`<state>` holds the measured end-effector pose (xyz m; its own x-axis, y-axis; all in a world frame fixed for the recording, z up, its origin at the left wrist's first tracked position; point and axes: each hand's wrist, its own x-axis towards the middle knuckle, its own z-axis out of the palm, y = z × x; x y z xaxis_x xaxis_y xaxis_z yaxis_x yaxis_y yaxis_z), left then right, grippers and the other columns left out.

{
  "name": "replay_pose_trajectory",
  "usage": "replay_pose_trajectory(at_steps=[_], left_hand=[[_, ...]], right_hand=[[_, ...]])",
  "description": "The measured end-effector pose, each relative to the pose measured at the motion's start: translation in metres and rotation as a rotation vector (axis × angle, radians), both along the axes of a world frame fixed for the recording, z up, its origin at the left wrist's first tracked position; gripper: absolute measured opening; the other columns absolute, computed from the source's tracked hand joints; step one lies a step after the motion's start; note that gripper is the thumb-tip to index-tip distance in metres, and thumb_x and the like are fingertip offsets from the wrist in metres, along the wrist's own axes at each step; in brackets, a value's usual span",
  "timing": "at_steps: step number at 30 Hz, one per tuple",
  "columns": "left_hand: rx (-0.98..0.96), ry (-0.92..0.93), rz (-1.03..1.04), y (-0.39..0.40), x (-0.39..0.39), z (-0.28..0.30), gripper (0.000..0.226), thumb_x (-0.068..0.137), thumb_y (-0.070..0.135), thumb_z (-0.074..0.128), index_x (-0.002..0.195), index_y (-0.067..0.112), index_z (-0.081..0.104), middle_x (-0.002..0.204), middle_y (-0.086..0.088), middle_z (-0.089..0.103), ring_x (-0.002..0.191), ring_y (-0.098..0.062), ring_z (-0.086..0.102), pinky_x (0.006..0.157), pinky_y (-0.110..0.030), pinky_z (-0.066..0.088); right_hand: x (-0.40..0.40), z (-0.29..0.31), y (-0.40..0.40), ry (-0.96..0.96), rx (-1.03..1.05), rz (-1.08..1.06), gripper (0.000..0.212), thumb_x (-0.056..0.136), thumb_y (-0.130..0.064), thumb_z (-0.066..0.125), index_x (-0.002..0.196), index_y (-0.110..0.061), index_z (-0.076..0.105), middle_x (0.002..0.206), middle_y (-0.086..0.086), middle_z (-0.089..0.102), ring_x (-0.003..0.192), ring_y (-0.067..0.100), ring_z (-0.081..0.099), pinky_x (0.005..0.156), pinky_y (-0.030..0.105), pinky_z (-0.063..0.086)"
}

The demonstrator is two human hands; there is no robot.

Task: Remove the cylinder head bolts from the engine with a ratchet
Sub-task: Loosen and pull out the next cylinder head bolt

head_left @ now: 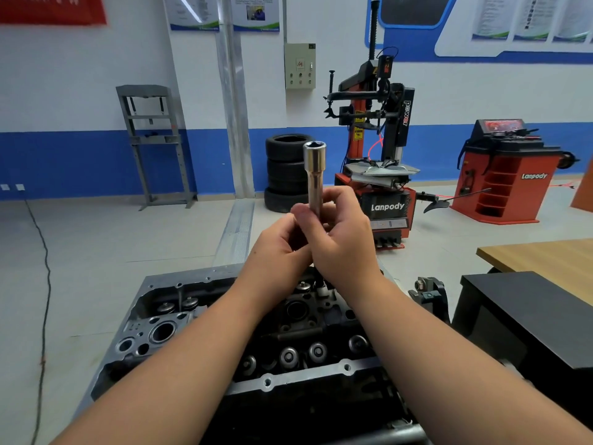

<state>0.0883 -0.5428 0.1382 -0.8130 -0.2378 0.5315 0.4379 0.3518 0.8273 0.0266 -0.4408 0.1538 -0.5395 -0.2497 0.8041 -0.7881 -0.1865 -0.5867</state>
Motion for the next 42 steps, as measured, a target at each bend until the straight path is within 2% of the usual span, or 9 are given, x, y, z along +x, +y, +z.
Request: replay_pose_trajectory(at_steps=[3,6,13,20,27,30,34,38,42], left_hand=[[0.036,0.001,0.009,-0.0044,-0.001,-0.0023,0.018,0.097,0.019,0.072,0.112,0.029,0.073,0.105,0.006,0.079,0.1,-0.01,0.075,0.081,-0.028,0.059],[0.067,-0.043,-0.08,-0.0041,0.0014,-0.003,0.023,0.104,0.031,0.06,0.123,0.023,0.071,0.112,0.0,0.078,0.109,-0.02,0.073,0.09,-0.035,0.059],[-0.017,-0.026,-0.002,-0.0027,0.0017,-0.0001,0.022,0.097,0.022,0.068,0.11,0.038,0.074,0.102,0.007,0.079,0.096,-0.01,0.075,0.081,-0.029,0.062],[0.025,-0.02,-0.039,-0.0018,0.0018,0.0002,0.015,0.101,0.027,0.065,0.107,0.036,0.075,0.106,0.005,0.079,0.102,-0.011,0.075,0.082,-0.026,0.059],[-0.009,-0.035,-0.013,0.0016,0.0051,0.0022,0.014,0.104,0.027,0.061,0.11,0.029,0.073,0.102,0.003,0.079,0.096,-0.009,0.073,0.083,-0.026,0.059],[0.028,-0.046,0.031,0.003,0.0003,0.0027,0.018,0.098,0.022,0.07,0.113,0.033,0.07,0.104,0.006,0.079,0.099,-0.013,0.075,0.088,-0.041,0.063],[0.068,-0.065,0.041,0.0022,-0.0018,0.0027,0.015,0.099,0.024,0.07,0.113,0.02,0.069,0.103,-0.002,0.079,0.101,-0.025,0.075,0.093,-0.055,0.058],[0.065,-0.103,-0.024,0.0031,0.0033,0.0011,0.026,0.105,0.034,0.052,0.122,0.022,0.068,0.112,-0.005,0.077,0.109,-0.026,0.072,0.101,-0.054,0.055],[0.008,-0.105,-0.001,0.0026,0.0038,0.0026,0.02,0.106,0.029,0.058,0.12,0.022,0.069,0.108,-0.002,0.077,0.104,-0.024,0.073,0.094,-0.05,0.059]], right_hand=[[-0.0033,-0.0018,-0.0013,0.008,0.003,-0.015,0.016,0.096,-0.031,0.06,0.098,-0.015,0.06,0.081,-0.003,0.07,0.075,0.01,0.067,0.064,0.029,0.054],[-0.0057,-0.0008,-0.0005,-0.004,0.037,0.015,0.022,0.101,-0.03,0.051,0.104,-0.014,0.064,0.089,-0.007,0.072,0.084,0.005,0.068,0.068,0.017,0.051],[-0.0008,0.001,0.0003,-0.036,0.087,0.081,0.023,0.094,-0.045,0.059,0.106,-0.027,0.053,0.081,-0.008,0.07,0.076,0.005,0.067,0.064,0.015,0.05],[-0.0043,-0.0021,-0.0002,-0.018,0.052,0.054,0.027,0.098,-0.033,0.056,0.096,-0.009,0.068,0.077,-0.003,0.066,0.073,0.009,0.062,0.062,0.012,0.045],[-0.0002,0.001,0.0009,-0.018,0.056,0.052,0.016,0.097,-0.04,0.055,0.106,-0.027,0.059,0.086,-0.012,0.07,0.081,0.004,0.067,0.069,0.017,0.051],[-0.0014,0.0021,0.003,-0.025,-0.015,0.017,0.015,0.091,-0.036,0.068,0.096,-0.024,0.06,0.079,-0.016,0.068,0.075,0.004,0.066,0.066,0.017,0.051],[-0.0066,0.0005,0.0022,-0.029,-0.013,0.001,0.012,0.098,-0.031,0.06,0.092,-0.021,0.064,0.082,-0.008,0.072,0.077,0.004,0.068,0.066,0.015,0.051],[-0.0084,-0.0007,0.0007,-0.028,0.025,-0.003,0.029,0.102,-0.034,0.044,0.098,-0.014,0.066,0.087,-0.01,0.072,0.082,0.004,0.069,0.068,0.015,0.051],[-0.0042,-0.0001,-0.0004,0.006,0.016,0.016,0.015,0.1,-0.04,0.048,0.103,-0.029,0.057,0.085,-0.011,0.072,0.082,0.004,0.069,0.07,0.018,0.052]])
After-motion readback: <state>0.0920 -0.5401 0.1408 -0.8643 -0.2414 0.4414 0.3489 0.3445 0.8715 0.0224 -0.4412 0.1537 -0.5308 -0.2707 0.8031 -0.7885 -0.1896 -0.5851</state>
